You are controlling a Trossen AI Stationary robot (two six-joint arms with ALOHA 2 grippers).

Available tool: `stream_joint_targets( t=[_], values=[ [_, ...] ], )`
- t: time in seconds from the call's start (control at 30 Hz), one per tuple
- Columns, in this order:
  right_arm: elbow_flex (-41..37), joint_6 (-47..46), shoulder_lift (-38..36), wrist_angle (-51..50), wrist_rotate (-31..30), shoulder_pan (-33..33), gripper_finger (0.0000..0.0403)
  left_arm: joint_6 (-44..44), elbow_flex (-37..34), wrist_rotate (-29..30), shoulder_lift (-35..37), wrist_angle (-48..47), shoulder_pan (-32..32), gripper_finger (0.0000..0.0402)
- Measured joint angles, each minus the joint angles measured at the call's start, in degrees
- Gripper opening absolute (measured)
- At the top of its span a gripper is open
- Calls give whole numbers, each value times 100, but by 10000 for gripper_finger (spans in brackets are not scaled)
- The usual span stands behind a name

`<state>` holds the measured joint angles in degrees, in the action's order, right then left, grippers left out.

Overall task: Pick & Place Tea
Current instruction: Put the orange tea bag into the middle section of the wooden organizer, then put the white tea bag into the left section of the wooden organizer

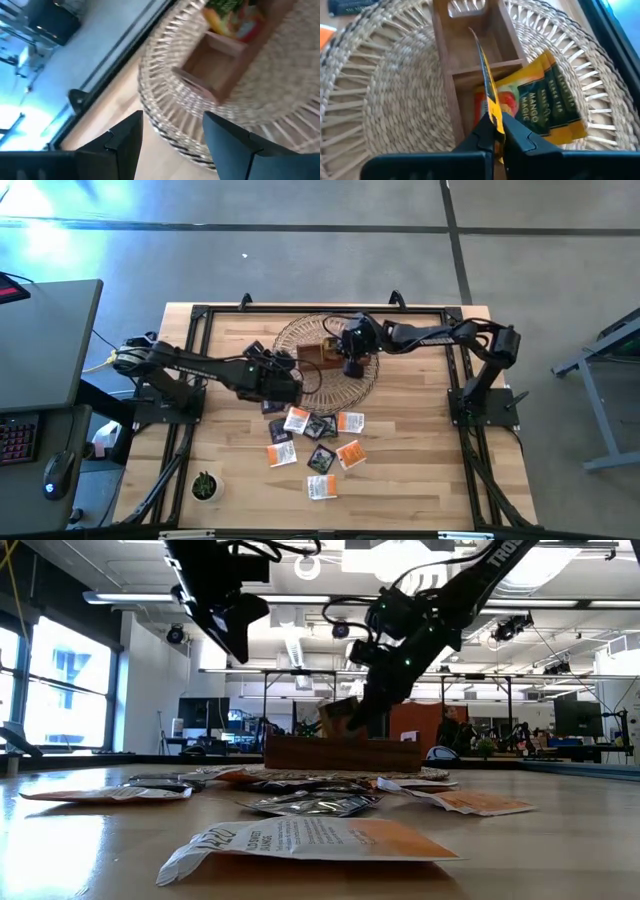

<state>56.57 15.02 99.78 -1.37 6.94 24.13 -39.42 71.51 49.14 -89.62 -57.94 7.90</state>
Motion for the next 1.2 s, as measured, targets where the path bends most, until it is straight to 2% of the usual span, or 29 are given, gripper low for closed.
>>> stream_joint_targets(
  t=[0.23, 0.5, 0.67, 0.87, 1.03, 1.2],
  values=[
    [-398, -297, -8, 1051, 5, 25, 31, 37, 0, -78, 0, 251, -2, 202],
    [-386, -297, -3, 1064, 23, 30, 83, 220, 0, -329, 0, 543, 0, 202],
    [-386, -176, -108, 1051, -202, 14, 116, 454, 0, -384, 0, 760, 0, 202],
    [-377, -106, -1080, 540, -366, -135, 119, 470, 7, -608, 328, 721, 45, 202],
    [-371, -104, -2217, -441, -253, -488, 113, 641, 18, -858, 1113, 642, 269, 202],
    [-594, -161, -2857, -1199, 134, -1156, 113, 627, -166, -1134, 2057, 613, 529, 202]
  ],
)
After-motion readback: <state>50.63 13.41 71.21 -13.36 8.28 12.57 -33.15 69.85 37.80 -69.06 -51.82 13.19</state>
